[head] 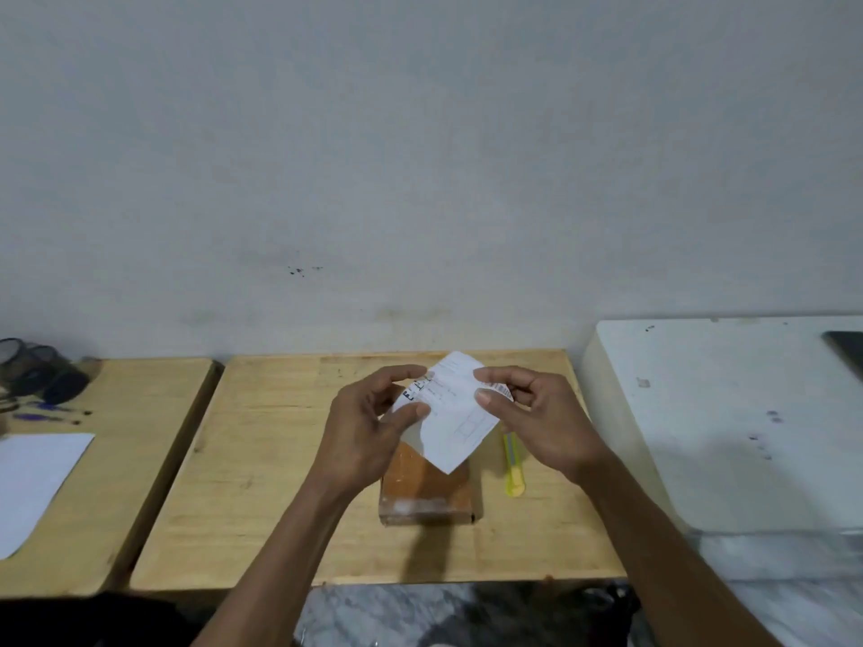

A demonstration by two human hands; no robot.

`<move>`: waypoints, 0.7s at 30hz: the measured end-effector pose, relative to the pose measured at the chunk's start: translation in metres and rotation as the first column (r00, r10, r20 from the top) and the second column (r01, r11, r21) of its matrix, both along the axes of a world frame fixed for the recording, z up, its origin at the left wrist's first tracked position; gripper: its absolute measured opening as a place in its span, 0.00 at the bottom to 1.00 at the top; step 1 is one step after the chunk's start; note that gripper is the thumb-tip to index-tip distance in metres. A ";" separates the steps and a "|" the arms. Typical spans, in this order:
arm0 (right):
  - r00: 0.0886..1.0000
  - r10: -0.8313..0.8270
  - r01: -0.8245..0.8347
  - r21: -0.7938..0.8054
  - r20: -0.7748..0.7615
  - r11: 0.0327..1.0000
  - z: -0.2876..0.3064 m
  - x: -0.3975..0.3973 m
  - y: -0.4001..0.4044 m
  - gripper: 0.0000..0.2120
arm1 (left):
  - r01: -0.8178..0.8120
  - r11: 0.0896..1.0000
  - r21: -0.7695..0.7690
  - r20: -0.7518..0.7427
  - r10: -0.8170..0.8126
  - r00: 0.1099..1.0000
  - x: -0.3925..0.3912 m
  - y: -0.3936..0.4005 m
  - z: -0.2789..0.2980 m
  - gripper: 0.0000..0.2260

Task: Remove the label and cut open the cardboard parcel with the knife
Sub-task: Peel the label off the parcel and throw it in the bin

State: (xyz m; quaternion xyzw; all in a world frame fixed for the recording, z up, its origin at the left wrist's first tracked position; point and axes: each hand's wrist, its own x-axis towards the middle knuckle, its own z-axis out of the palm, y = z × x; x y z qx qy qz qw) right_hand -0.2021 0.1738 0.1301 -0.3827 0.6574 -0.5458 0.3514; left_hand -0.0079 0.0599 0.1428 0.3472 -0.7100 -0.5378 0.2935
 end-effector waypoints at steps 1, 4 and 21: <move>0.999 -0.012 0.013 0.007 -0.047 1.000 0.000 0.003 -0.004 0.12 | -0.001 1.000 -0.012 0.019 0.001 1.000 0.003 -0.004 -0.001 0.16; 0.989 -0.024 0.028 0.027 -0.147 0.999 0.000 0.009 -0.012 0.15 | -0.017 0.999 -0.043 0.072 0.020 0.997 0.011 -0.014 -0.004 0.13; 0.900 -0.027 0.011 -0.040 -0.435 0.999 0.007 0.026 -0.017 0.05 | 0.085 0.933 -0.350 0.329 0.038 0.944 0.017 -0.028 0.007 0.03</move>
